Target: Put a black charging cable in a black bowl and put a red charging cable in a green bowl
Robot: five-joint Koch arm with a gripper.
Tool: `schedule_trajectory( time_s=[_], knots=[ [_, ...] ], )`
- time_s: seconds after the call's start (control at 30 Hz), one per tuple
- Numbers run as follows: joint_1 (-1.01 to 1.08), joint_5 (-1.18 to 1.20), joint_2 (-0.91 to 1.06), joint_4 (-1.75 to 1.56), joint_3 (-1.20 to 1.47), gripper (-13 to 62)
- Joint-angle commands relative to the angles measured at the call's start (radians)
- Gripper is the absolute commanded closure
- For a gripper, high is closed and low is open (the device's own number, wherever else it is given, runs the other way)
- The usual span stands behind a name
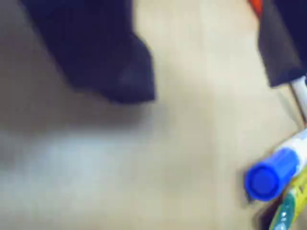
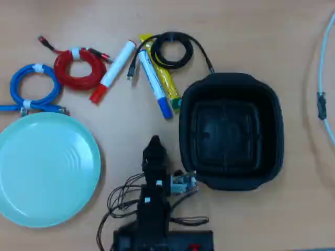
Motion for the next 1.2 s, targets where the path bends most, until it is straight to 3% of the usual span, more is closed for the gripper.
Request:
schedule_trajectory(
  time_s=[0.0, 0.2, 0.5, 0.77, 0.97, 1.17],
  knots=[
    [-0.282, -0.106, -0.545, 1.163, -1.272, 25.9],
    [-0.265, 0.011, -0.546, 1.164, -1.272, 26.5],
    [-0.278, -0.144, -0.566, 1.164, -1.312, 26.0],
    [-0.278, -0.129, -0.699, 1.312, -1.732, 25.8],
    [-0.222, 0.002, -0.857, 1.315, -1.976, 25.8],
    [-0.141, 0.288, -0.927, 1.308, -2.092, 25.9]
  ],
)
